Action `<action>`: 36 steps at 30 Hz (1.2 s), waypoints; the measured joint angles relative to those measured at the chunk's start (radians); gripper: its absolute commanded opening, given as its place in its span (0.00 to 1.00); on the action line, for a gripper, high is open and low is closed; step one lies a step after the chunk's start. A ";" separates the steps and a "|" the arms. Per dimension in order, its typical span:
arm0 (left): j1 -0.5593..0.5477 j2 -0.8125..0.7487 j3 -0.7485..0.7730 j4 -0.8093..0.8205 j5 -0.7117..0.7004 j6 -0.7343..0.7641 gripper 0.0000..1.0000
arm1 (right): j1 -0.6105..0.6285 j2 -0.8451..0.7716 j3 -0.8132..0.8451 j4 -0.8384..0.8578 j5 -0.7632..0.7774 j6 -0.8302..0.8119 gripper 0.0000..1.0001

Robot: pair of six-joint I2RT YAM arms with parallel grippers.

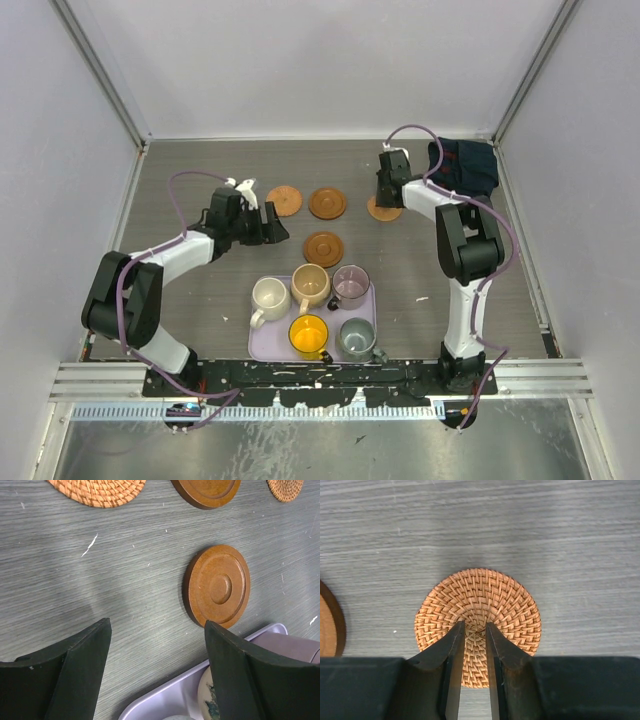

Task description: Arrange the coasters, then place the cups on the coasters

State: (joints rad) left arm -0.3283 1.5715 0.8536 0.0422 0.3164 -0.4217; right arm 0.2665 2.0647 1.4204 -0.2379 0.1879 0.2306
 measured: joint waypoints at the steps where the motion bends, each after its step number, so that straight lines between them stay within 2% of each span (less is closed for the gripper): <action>1: 0.000 -0.001 -0.003 0.001 -0.001 -0.001 0.77 | 0.000 0.006 0.007 0.005 -0.009 0.000 0.28; 22: 0.000 -0.001 -0.021 0.014 -0.010 -0.008 0.79 | 0.058 0.076 0.102 0.024 -0.059 -0.011 0.28; 31: 0.000 -0.001 -0.022 0.021 -0.015 -0.008 0.79 | 0.061 0.070 0.103 0.014 -0.055 -0.016 0.28; 36: 0.000 -0.003 -0.028 0.027 -0.015 -0.008 0.80 | 0.084 0.015 0.066 -0.023 -0.052 -0.018 0.29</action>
State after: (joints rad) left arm -0.3283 1.5684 0.8257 0.0692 0.3012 -0.4294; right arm 0.3504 2.0800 1.4864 -0.2607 0.1360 0.2123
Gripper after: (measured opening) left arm 0.793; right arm 0.285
